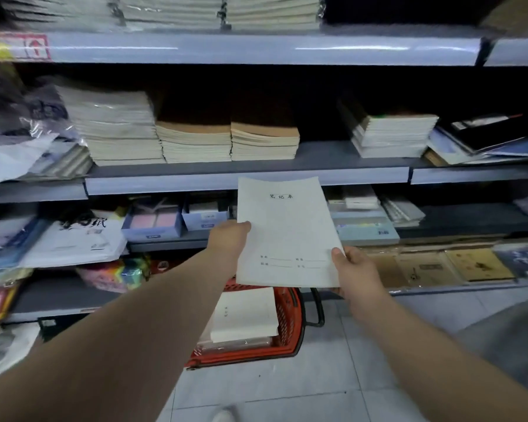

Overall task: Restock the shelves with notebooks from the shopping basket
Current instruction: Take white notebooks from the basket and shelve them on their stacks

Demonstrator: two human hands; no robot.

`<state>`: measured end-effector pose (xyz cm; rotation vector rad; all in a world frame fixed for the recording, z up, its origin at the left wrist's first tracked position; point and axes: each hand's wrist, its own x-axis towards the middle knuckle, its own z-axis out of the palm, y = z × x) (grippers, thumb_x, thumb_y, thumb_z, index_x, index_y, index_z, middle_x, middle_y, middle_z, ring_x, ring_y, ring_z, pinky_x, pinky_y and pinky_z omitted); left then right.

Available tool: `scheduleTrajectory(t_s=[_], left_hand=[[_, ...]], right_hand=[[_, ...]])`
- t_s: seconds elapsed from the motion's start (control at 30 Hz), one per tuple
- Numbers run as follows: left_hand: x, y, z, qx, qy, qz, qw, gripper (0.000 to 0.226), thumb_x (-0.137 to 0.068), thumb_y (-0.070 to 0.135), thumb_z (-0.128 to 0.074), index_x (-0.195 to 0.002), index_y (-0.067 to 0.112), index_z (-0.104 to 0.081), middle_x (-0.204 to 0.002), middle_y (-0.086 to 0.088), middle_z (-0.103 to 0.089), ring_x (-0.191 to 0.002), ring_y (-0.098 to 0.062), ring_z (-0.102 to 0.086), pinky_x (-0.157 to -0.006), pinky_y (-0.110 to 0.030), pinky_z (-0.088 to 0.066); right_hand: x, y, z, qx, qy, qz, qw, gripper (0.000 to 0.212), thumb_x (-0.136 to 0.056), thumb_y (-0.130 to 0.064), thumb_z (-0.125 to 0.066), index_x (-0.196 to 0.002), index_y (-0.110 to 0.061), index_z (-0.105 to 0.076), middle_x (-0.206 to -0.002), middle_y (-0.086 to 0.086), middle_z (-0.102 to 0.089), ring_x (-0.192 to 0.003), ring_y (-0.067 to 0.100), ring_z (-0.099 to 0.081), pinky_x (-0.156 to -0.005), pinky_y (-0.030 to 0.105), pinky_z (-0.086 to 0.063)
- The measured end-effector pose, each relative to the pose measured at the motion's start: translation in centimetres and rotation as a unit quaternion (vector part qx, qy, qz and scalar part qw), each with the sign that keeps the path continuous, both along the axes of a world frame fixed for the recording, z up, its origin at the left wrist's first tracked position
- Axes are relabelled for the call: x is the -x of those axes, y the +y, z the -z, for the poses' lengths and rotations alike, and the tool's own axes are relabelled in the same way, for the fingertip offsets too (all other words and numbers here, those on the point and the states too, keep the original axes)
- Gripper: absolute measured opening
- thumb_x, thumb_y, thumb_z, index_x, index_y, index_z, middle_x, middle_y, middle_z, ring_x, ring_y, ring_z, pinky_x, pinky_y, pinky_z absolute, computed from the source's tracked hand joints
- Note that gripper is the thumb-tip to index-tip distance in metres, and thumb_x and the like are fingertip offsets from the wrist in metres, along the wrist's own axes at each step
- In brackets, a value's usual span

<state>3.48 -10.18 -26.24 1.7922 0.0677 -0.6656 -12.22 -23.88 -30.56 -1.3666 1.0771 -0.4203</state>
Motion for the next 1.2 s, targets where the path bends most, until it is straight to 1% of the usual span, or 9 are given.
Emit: scheduleTrajectory(t_s=[0.07,0.13,0.2,0.3,0.47,0.63,0.8,0.97,1.2], left_hand=[[-0.2,-0.7,0.0,0.036,0.024,0.004,0.999,0.032,-0.097,0.019,-0.055,-0.124,0.002,-0.058,-0.105,-0.01,-0.059,-0.088,-0.026,-0.059,-0.086,-0.036,-0.048],[-0.5,-1.9,-1.0,0.052,0.035,0.014,0.998,0.028,-0.099,0.018,-0.053,-0.121,0.002,-0.057,-0.114,-0.017,-0.063,-0.104,-0.035,-0.061,-0.096,-0.047,-0.049],[-1.0,-2.9,-1.2,0.073,0.05,0.027,0.996,0.023,-0.1,0.017,-0.051,-0.118,0.004,-0.057,-0.118,-0.019,-0.063,-0.109,-0.037,-0.061,-0.096,-0.051,-0.049],[-1.6,-4.3,-1.8,0.098,0.082,0.035,0.991,0.021,-0.099,0.013,-0.052,-0.116,0.003,-0.059,-0.118,-0.018,-0.064,-0.108,-0.037,-0.062,-0.096,-0.053,-0.049],[-3.0,-6.7,-2.0,0.107,0.095,0.054,0.988,0.018,-0.098,0.008,-0.054,-0.114,0.006,-0.061,-0.12,-0.018,-0.064,-0.11,-0.035,-0.062,-0.097,-0.053,-0.048],[-3.8,-9.4,-2.5,0.103,0.092,0.084,0.987,0.024,-0.099,0.011,-0.051,-0.121,0.008,-0.06,-0.12,-0.013,-0.065,-0.108,-0.032,-0.062,-0.099,-0.051,-0.048],[-3.8,-12.4,-2.0,0.108,0.101,0.077,0.986,0.029,-0.1,0.009,-0.049,-0.127,0.01,-0.057,-0.121,-0.012,-0.065,-0.108,-0.031,-0.062,-0.097,-0.051,-0.049],[-2.1,-15.3,-0.9,0.099,0.102,0.028,0.989,0.028,-0.099,0.007,-0.049,-0.124,0.014,-0.06,-0.119,-0.01,-0.065,-0.103,-0.03,-0.063,-0.086,-0.044,-0.054],[-1.4,-18.2,-0.3,0.119,0.128,-0.016,0.984,0.03,-0.1,0.009,-0.047,-0.125,0.019,-0.059,-0.119,-0.008,-0.066,-0.102,-0.028,-0.063,-0.092,-0.047,-0.053]], right_hand=[[0.0,-0.8,-0.9,0.028,0.019,-0.004,0.999,0.016,-0.099,-0.029,-0.051,-0.104,-0.017,-0.06,-0.094,0.003,-0.065,-0.082,0.019,-0.06,-0.066,0.033,-0.052],[-0.1,-1.7,-1.7,0.057,0.036,0.005,0.998,0.019,-0.099,-0.03,-0.05,-0.105,-0.017,-0.061,-0.092,0.002,-0.063,-0.08,0.018,-0.057,-0.068,0.033,-0.046],[-0.3,-2.5,-2.4,0.066,0.035,0.018,0.997,0.019,-0.099,-0.03,-0.049,-0.104,-0.016,-0.061,-0.09,0.003,-0.063,-0.08,0.02,-0.057,-0.069,0.034,-0.045],[-0.8,-3.6,-3.5,0.066,0.035,0.038,0.996,0.017,-0.099,-0.028,-0.05,-0.105,-0.015,-0.06,-0.091,0.003,-0.063,-0.082,0.021,-0.058,-0.072,0.037,-0.048],[-2.0,-5.8,-4.3,0.1,0.037,0.062,0.992,0.016,-0.099,-0.024,-0.05,-0.106,-0.012,-0.058,-0.083,-0.006,-0.057,-0.074,0.008,-0.05,-0.058,0.026,-0.036],[-2.9,-8.4,-4.3,0.084,0.049,0.07,0.993,0.014,-0.1,-0.027,-0.048,-0.104,-0.015,-0.056,-0.086,0.0,-0.057,-0.076,0.016,-0.051,-0.076,0.035,-0.043],[-3.9,-12.4,-4.3,0.099,0.052,0.05,0.992,0.015,-0.101,-0.023,-0.047,-0.098,-0.011,-0.055,-0.081,0.002,-0.055,-0.072,0.015,-0.048,-0.076,0.031,-0.036],[-4.2,-15.8,-3.5,0.102,0.068,0.016,0.992,0.016,-0.101,-0.021,-0.047,-0.099,-0.009,-0.057,-0.093,0.01,-0.058,-0.089,0.027,-0.053,-0.08,0.034,-0.042],[-5.5,-19.9,-2.4,0.073,0.075,-0.009,0.994,0.014,-0.101,-0.022,-0.048,-0.096,-0.013,-0.058,-0.089,0.008,-0.059,-0.089,0.03,-0.056,-0.086,0.043,-0.048]])
